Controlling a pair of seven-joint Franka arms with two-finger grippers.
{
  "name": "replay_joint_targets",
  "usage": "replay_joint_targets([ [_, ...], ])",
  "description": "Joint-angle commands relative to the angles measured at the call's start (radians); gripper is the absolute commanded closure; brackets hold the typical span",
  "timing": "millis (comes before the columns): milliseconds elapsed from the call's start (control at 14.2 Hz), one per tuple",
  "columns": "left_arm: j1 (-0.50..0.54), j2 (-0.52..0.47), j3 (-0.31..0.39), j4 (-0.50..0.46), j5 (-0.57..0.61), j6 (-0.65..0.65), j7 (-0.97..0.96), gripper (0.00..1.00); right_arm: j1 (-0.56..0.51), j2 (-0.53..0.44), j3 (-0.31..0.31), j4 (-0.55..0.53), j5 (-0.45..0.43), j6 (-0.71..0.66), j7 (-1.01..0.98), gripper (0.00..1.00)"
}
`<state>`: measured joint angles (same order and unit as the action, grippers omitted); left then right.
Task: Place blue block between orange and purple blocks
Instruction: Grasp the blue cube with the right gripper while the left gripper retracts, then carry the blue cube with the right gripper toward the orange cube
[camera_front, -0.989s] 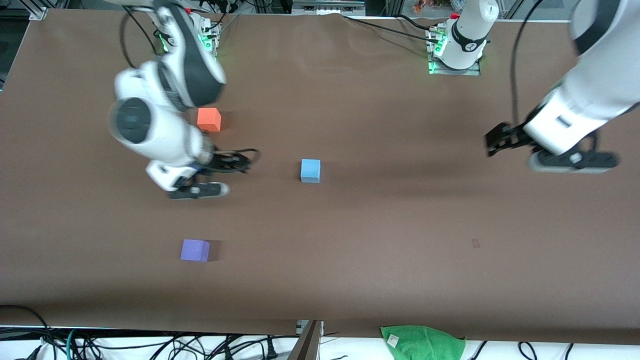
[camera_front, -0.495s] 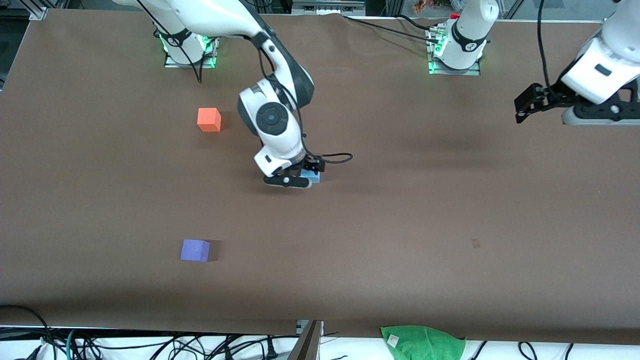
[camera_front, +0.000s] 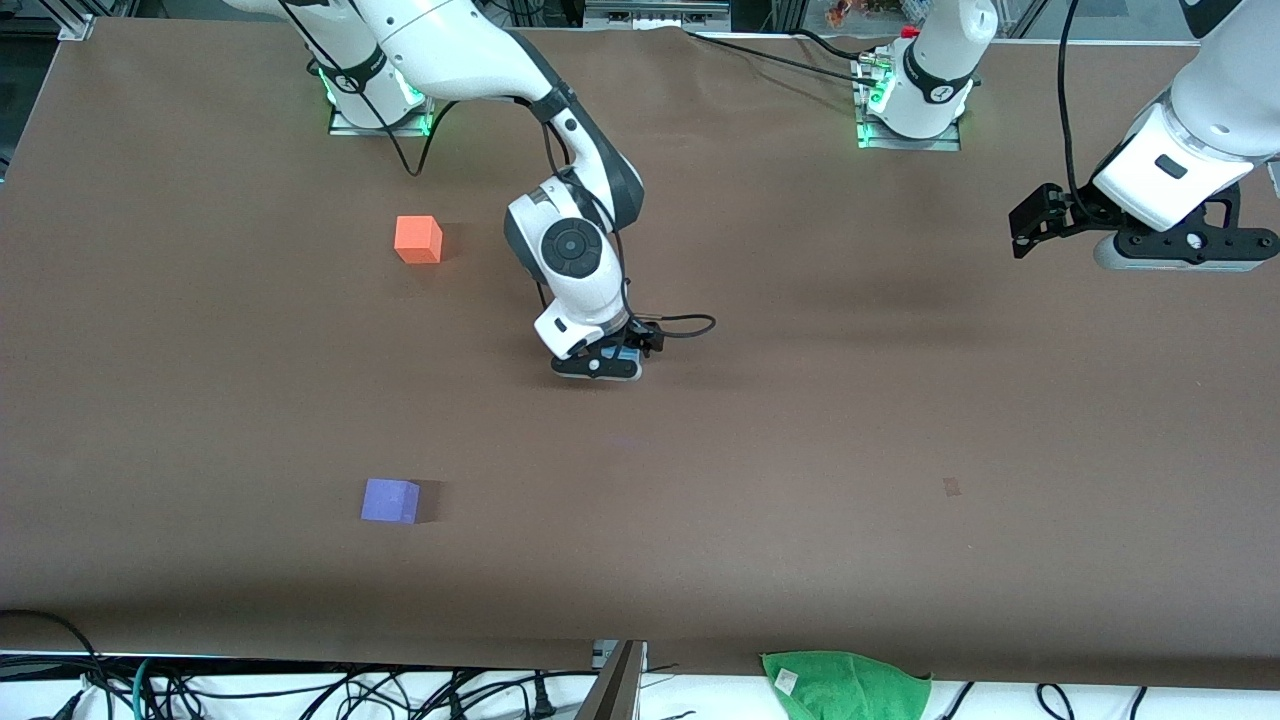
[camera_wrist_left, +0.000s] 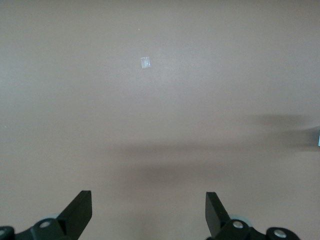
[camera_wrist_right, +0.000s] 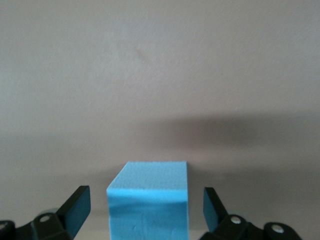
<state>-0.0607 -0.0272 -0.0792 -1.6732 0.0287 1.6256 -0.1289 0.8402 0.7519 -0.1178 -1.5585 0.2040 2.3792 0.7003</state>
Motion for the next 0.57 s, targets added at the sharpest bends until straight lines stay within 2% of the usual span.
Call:
replay_joint_targets([
  [0,0.004,-0.062,0.004,-0.08,-0.021,0.005,0.014,0.0,0.022,0.007,-0.011,-0.008,-0.002,0.006,0.015,0.18],
  [141,0.004,-0.076,0.002,-0.069,-0.019,-0.03,0.012,0.0,0.02,0.007,-0.013,-0.017,-0.002,0.003,0.013,0.57],
  [283,0.002,-0.114,-0.007,-0.063,-0.019,-0.039,0.008,0.0,0.008,0.006,-0.023,-0.018,-0.003,-0.015,0.004,0.88],
  [353,0.004,-0.117,-0.02,-0.062,-0.013,-0.039,-0.001,0.0,0.003,-0.002,-0.049,-0.014,-0.005,-0.058,-0.002,0.94],
  [495,0.004,-0.102,-0.013,-0.059,-0.019,-0.011,-0.023,0.0,0.003,-0.058,-0.149,-0.008,-0.011,-0.179,-0.121,0.95],
])
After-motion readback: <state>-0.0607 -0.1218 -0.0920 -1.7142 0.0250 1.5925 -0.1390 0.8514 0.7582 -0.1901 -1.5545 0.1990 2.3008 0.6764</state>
